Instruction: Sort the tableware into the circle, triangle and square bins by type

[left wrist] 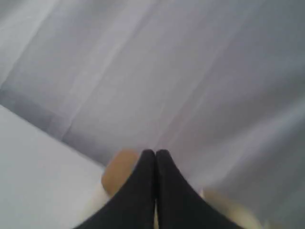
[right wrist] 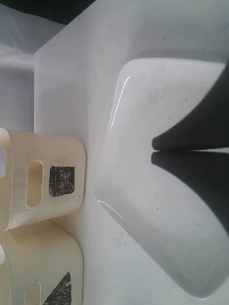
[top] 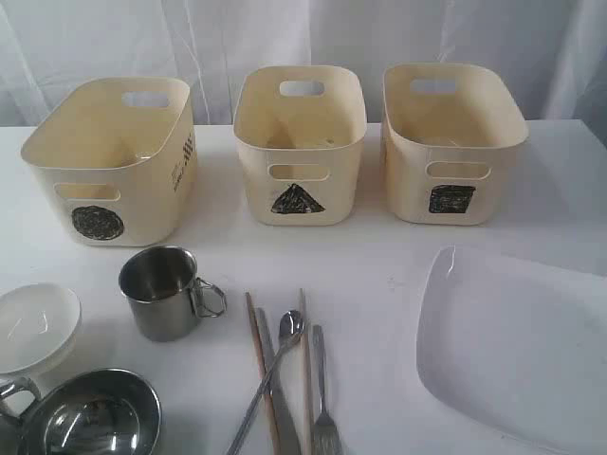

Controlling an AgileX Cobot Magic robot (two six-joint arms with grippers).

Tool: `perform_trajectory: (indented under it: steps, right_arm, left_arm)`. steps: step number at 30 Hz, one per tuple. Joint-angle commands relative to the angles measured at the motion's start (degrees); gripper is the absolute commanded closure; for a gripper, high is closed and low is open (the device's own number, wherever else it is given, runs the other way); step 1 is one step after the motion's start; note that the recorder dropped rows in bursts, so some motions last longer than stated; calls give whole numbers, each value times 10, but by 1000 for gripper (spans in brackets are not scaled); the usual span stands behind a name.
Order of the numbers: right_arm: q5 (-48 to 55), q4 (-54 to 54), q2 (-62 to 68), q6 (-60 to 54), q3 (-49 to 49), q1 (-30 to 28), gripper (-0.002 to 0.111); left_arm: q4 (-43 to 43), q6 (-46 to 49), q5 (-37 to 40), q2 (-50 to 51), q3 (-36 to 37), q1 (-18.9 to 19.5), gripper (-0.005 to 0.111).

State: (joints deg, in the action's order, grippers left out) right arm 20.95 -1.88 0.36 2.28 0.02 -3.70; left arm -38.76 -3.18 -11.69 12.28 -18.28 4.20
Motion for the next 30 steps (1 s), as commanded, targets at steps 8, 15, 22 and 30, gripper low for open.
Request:
perform_trajectory:
  steps: [8, 15, 22, 30]
  right_arm:
    - [-6, 0, -4, 1, 0, -3, 108]
    - [-6, 0, -4, 12, 0, -3, 108]
    - [-6, 0, -4, 12, 0, -3, 108]
    - [-5, 0, -4, 11, 0, -3, 108]
  left_arm:
    - [205, 199, 729, 476, -338, -3, 107]
    - [441, 55, 771, 510, -315, -3, 106]
    - [396, 84, 645, 510, -244, -3, 55]
    - [345, 83, 532, 510, -163, -3, 52]
